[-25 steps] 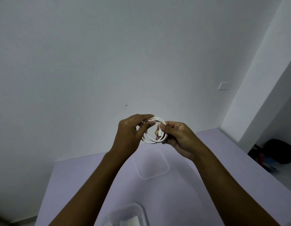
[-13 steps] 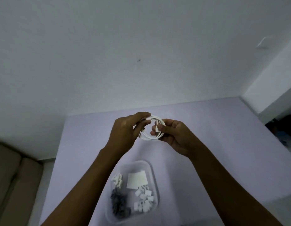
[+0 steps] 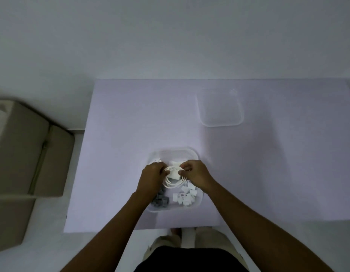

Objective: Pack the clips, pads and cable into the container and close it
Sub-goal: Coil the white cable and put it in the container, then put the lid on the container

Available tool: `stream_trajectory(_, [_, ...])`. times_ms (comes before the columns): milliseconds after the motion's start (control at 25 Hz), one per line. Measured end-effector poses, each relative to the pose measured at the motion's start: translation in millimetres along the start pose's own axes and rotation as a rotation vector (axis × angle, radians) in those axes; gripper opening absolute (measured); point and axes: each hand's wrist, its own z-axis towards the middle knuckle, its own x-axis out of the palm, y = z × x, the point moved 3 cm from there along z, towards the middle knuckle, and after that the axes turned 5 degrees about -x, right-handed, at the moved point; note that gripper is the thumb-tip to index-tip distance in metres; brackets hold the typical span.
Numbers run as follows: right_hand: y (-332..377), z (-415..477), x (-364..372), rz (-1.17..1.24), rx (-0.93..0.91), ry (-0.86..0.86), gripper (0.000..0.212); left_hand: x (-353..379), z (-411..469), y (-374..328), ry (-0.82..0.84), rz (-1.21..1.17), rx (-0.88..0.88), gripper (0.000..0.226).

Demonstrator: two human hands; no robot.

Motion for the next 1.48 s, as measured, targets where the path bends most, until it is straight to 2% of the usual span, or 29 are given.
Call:
stream_trajectory(120, [-14.9, 12.8, 26.1, -0.152, 0.035, -0.001, 0.022, 16.0, 5.9, 13.2, 0.008, 0.037, -0.122, 0.012])
stream_trajectory(320, [-25.7, 25.5, 40.7, -0.331, 0.001, 0.008, 0.012, 34.4, 13.0, 22.2, 0.072, 0.100, -0.206, 0.017])
stream_trajectory(440, [-27.7, 26.4, 41.2, -0.389, -0.032, 0.031, 0.017, 38.3, 17.3, 26.8, 0.114, 0.116, -0.208, 0.018])
stream_trajectory(520, [-28.3, 24.0, 38.9, -0.372, -0.043, 0.028, 0.008, 36.3, 18.0, 26.0, 0.104, 0.118, -0.199, 0.020])
stream_trajectory(600, [-25.6, 21.9, 29.0, -0.326, -0.076, -0.003, 0.020, 29.1, 21.0, 16.7, 0.039, 0.106, -0.157, 0.023])
stream_trajectory(680, [-16.2, 18.9, 10.9, -0.250, -0.120, -0.064, 0.018, 15.6, 27.7, -4.3, -0.032, 0.061, -0.096, 0.019])
stream_trajectory(840, [0.0, 18.7, -50.8, 0.098, -0.075, -0.181, 0.008, -5.3, 53.6, -64.4, -0.160, -0.134, -0.008, 0.014])
stream_trajectory(1000, [-0.3, 37.3, -132.6, 0.216, -0.025, -0.295, 0.008, 13.4, 108.5, -120.5, -0.103, -0.278, -0.048, 0.020])
stream_trajectory(1200, [-24.7, 83.6, -213.9, 0.176, 0.052, -0.374, 0.014, 67.6, 186.5, -155.1, 0.029, -0.259, -0.160, 0.036])
stream_trajectory(1480, [-61.2, 172.1, -279.3, 0.036, 0.150, -0.350, 0.048, 102.1, 279.8, -160.1, 0.058, -0.208, -0.400, 0.054])
